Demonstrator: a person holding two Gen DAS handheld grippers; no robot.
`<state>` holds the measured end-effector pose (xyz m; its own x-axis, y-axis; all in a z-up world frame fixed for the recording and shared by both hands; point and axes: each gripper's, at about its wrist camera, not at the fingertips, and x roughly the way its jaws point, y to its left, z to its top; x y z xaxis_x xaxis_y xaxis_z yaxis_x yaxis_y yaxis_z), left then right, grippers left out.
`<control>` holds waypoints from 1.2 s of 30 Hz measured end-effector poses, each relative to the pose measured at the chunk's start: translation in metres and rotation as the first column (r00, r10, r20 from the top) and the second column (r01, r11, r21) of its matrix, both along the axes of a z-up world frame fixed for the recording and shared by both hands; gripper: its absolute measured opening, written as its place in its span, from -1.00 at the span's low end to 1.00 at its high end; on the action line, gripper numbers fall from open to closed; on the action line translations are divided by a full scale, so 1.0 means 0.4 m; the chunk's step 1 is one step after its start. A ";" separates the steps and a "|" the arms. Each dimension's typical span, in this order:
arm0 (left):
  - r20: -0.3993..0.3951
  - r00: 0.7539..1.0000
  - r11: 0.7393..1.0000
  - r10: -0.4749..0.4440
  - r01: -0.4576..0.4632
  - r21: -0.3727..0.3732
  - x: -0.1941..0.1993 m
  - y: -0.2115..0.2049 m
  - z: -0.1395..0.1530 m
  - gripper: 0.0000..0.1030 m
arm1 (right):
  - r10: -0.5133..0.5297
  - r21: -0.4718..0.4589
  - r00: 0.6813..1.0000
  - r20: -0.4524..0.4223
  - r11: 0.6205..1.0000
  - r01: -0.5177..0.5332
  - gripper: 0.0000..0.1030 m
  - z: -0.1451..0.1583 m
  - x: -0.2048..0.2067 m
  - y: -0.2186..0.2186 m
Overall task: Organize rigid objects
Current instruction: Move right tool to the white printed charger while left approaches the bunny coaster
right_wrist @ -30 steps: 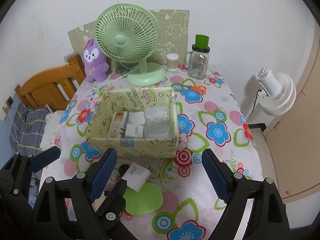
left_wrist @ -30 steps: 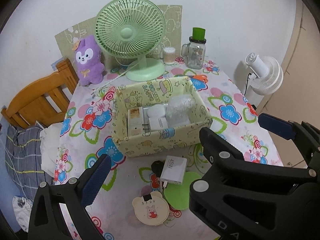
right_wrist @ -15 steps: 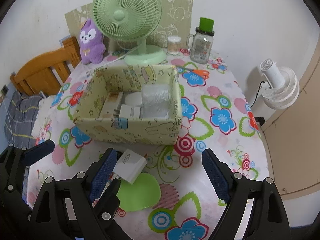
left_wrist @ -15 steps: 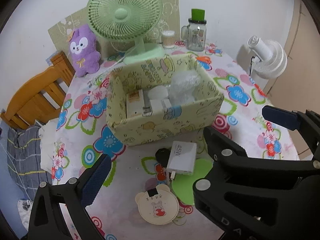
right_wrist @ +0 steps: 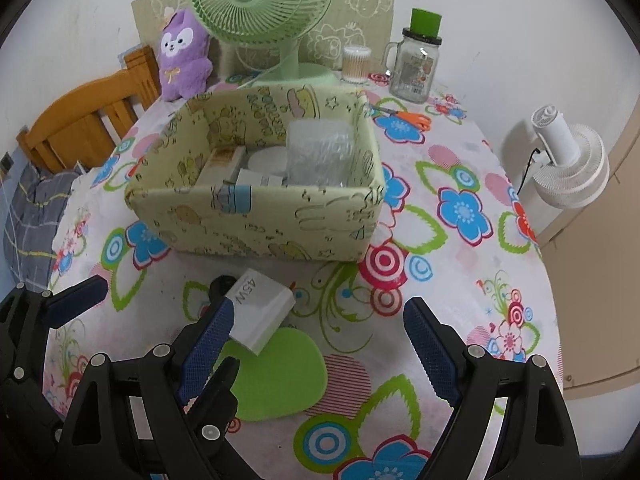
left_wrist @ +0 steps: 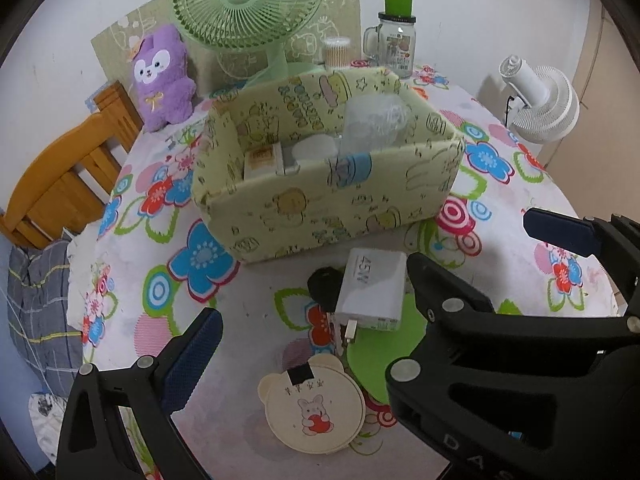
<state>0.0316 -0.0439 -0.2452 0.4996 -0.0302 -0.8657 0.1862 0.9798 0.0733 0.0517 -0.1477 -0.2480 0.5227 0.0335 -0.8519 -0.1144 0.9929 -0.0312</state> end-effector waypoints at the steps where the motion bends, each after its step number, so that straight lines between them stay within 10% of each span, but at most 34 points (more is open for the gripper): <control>1: -0.004 1.000 1.000 0.002 -0.002 0.000 -0.003 0.001 -0.009 0.99 | 0.001 0.000 1.000 -0.003 1.000 -0.001 0.73 -0.007 -0.001 0.001; 36: -0.117 0.992 0.996 0.054 -0.062 -0.062 -0.046 0.060 -0.159 0.99 | 0.101 -0.025 0.995 -0.004 0.995 -0.101 0.73 -0.148 -0.033 0.076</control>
